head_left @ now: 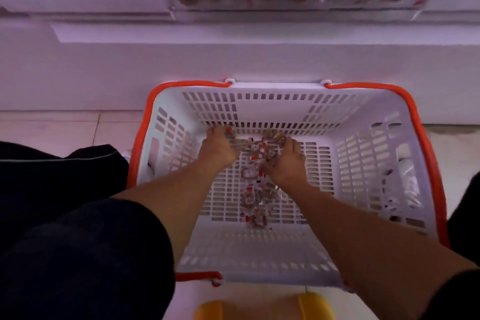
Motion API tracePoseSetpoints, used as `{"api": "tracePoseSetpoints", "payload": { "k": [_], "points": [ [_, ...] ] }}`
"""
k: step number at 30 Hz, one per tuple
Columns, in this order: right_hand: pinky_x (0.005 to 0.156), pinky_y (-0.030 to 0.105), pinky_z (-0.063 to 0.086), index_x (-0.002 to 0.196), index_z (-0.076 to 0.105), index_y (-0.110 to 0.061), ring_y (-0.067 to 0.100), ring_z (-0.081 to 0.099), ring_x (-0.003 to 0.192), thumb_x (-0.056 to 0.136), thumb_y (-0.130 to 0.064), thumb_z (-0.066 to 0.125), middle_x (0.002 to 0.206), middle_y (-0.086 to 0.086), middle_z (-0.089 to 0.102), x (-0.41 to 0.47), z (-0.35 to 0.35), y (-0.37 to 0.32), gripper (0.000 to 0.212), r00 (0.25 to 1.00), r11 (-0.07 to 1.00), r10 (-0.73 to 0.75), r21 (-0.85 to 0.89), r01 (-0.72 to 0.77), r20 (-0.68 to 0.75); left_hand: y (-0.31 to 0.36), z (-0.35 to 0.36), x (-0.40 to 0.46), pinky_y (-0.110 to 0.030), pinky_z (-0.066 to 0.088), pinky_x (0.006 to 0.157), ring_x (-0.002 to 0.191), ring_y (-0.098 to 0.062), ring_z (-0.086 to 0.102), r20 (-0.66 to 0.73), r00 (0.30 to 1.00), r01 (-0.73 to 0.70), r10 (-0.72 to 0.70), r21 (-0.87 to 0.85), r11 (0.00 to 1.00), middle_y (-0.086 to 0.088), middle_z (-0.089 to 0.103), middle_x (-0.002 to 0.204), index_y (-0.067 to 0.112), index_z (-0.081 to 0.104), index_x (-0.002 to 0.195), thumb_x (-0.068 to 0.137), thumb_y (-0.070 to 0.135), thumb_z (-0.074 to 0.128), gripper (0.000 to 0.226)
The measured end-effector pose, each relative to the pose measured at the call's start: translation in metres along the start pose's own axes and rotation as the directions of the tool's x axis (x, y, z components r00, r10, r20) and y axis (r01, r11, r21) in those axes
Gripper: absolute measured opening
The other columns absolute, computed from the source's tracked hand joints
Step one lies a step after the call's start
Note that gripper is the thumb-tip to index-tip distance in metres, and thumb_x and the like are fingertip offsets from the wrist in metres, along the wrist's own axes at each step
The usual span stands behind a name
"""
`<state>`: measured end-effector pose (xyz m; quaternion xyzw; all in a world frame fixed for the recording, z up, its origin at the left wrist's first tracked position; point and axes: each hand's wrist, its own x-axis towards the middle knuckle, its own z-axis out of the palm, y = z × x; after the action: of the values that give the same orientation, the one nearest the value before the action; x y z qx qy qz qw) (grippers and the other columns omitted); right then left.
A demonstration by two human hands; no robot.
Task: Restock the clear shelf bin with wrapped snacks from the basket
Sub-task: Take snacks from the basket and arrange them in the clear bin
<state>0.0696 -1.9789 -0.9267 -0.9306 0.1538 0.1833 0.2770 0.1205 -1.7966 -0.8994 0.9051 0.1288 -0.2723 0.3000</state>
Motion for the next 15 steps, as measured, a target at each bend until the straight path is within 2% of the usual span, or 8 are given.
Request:
{"api": "tracePoseSetpoints", "payload": {
  "k": [2, 5, 7, 9, 10, 12, 15],
  "points": [
    [0.106, 0.048, 0.039, 0.142, 0.033, -0.012, 0.037, 0.037, 0.133, 0.077, -0.047, 0.077, 0.146, 0.008, 0.034, 0.004, 0.004, -0.004, 0.087, 0.999, 1.000, 0.024, 0.002, -0.024, -0.033, -0.002, 0.012, 0.009, -0.037, 0.043, 0.104, 0.128, -0.034, 0.047, -0.041, 0.998, 0.043, -0.047, -0.101, 0.994, -0.014, 0.042, 0.144, 0.010, 0.040, 0.141, 0.077, 0.023, 0.080, 0.076],
    [0.100, 0.047, 0.046, 0.136, 0.040, -0.013, 0.041, 0.047, 0.122, 0.077, -0.037, 0.079, 0.143, 0.009, 0.036, 0.013, 0.007, -0.013, 0.075, 0.999, 1.000, -0.010, -0.029, 0.009, -0.037, -0.005, 0.029, 0.011, -0.038, 0.041, 0.098, 0.126, -0.036, 0.047, -0.102, 0.990, 0.085, -0.099, -0.139, 0.987, -0.017, 0.042, 0.142, 0.008, 0.035, 0.142, 0.074, 0.019, 0.081, 0.083],
    [0.099, 0.046, 0.048, 0.135, 0.045, -0.016, 0.040, 0.052, 0.117, 0.078, -0.034, 0.078, 0.143, 0.010, 0.037, 0.021, 0.007, -0.021, 0.068, 0.999, 0.996, -0.044, -0.071, 0.044, 0.008, -0.009, 0.036, 0.011, -0.038, 0.041, 0.094, 0.122, -0.036, 0.049, -0.168, 0.982, 0.073, -0.090, -0.102, 0.992, -0.017, 0.043, 0.139, 0.009, 0.035, 0.141, 0.076, 0.016, 0.078, 0.078],
    [0.094, 0.043, 0.051, 0.126, 0.055, -0.014, 0.037, 0.058, 0.105, 0.083, -0.030, 0.072, 0.139, 0.012, 0.041, 0.027, 0.008, -0.028, 0.049, 0.998, 0.996, -0.029, -0.081, 0.034, 0.064, -0.015, 0.038, 0.011, -0.034, 0.041, 0.091, 0.118, -0.033, 0.051, -0.194, 0.980, 0.018, -0.040, -0.113, 0.993, -0.015, 0.046, 0.136, 0.011, 0.038, 0.138, 0.075, 0.016, 0.080, 0.076],
    [0.091, 0.041, 0.052, 0.117, 0.060, -0.013, 0.035, 0.060, 0.097, 0.085, -0.027, 0.068, 0.133, 0.013, 0.044, 0.028, 0.009, -0.030, 0.036, 0.996, 0.997, -0.029, -0.074, 0.035, 0.088, -0.018, 0.039, 0.011, -0.032, 0.043, 0.092, 0.117, -0.031, 0.053, -0.192, 0.981, -0.014, -0.016, -0.154, 0.988, -0.013, 0.049, 0.133, 0.011, 0.041, 0.136, 0.073, 0.017, 0.082, 0.075],
    [0.084, 0.038, 0.053, 0.101, 0.065, -0.011, 0.035, 0.060, 0.086, 0.085, -0.026, 0.067, 0.118, 0.014, 0.050, 0.026, 0.012, -0.032, 0.022, 0.990, 0.996, -0.052, -0.069, 0.061, 0.128, -0.020, 0.038, 0.009, -0.039, 0.049, 0.097, 0.115, -0.029, 0.056, -0.191, 0.982, -0.043, 0.000, -0.223, 0.974, -0.011, 0.055, 0.129, 0.011, 0.046, 0.133, 0.071, 0.019, 0.086, 0.074],
    [0.068, 0.034, 0.049, 0.078, 0.057, -0.014, 0.032, 0.060, 0.077, 0.086, -0.031, 0.065, 0.088, 0.014, 0.060, 0.019, 0.018, -0.029, 0.021, 0.987, 0.997, -0.073, -0.026, 0.078, 0.145, -0.021, 0.038, 0.007, -0.045, 0.050, 0.096, 0.111, -0.029, 0.058, -0.209, 0.978, -0.055, 0.006, -0.230, 0.972, -0.012, 0.059, 0.123, 0.009, 0.049, 0.127, 0.071, 0.021, 0.086, 0.068]
  ]
}}
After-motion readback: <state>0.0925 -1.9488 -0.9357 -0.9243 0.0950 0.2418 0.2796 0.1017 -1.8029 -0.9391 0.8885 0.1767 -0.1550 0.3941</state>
